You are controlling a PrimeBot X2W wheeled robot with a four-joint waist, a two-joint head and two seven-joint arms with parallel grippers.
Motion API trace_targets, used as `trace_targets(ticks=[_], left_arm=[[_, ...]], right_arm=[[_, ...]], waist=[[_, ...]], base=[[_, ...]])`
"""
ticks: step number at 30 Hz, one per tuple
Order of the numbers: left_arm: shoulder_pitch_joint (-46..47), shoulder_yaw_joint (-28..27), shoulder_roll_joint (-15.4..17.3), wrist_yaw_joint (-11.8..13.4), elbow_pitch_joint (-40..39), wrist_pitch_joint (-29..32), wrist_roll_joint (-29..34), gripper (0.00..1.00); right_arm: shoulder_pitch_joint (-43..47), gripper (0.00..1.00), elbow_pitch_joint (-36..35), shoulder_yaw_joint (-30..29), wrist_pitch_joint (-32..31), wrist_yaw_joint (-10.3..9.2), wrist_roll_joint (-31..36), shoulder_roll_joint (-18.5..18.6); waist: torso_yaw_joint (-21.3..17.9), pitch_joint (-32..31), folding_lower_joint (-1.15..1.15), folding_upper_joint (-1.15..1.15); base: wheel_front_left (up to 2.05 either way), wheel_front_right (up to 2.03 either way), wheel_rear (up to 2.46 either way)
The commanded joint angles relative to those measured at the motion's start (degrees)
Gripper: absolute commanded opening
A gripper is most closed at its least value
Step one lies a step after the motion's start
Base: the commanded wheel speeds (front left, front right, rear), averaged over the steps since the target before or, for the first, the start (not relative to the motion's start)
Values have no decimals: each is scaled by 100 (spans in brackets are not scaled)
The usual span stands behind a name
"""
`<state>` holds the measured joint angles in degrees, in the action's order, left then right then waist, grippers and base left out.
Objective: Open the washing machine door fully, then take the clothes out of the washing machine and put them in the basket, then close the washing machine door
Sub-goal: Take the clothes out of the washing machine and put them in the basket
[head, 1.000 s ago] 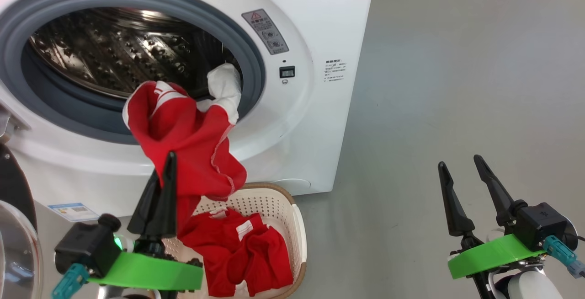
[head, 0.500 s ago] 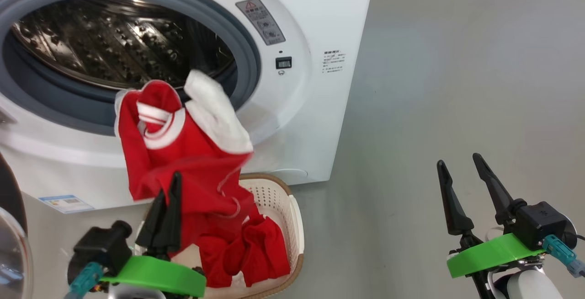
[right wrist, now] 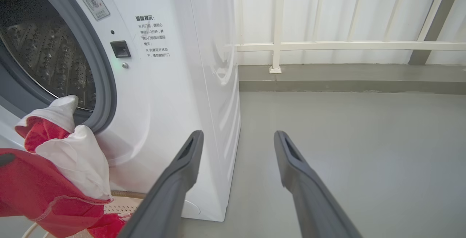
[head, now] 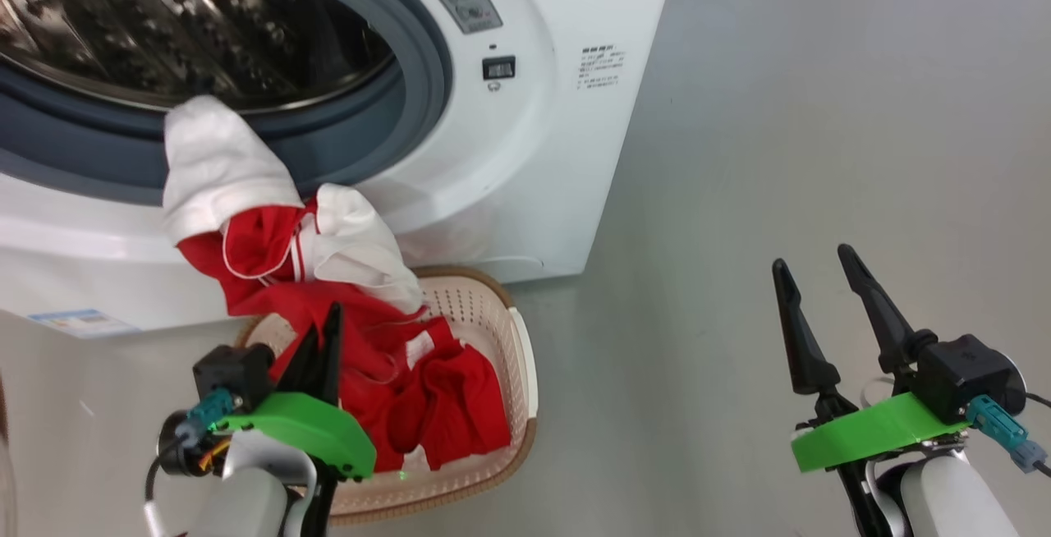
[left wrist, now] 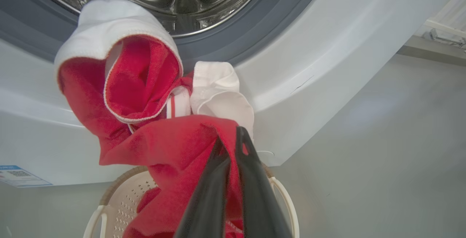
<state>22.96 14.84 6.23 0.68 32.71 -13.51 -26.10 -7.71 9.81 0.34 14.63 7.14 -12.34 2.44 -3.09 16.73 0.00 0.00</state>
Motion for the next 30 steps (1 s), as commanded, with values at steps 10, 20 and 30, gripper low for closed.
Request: trace_targets(ticks=[10, 20, 30], left_arm=[[1034, -316, -58, -377, 1679, -146, 110, 0], [1627, -283, -189, -652, 2998, -148, 163, 0], [2038, -363, -181, -553, 3928, 168, -3, 0]], right_arm=[[-454, 100, -90, 245, 37, 35, -10, 43], [-644, 100, -65, 340, 37, 35, -56, 43], [-775, 100, 22, 445, 37, 35, -194, 43]], waist=[[-164, 722, 0, 0], [-268, 1080, 0, 0], [-388, 1346, 0, 0]], base=[[0, 0, 0], [0, 0, 0], [0, 0, 0]])
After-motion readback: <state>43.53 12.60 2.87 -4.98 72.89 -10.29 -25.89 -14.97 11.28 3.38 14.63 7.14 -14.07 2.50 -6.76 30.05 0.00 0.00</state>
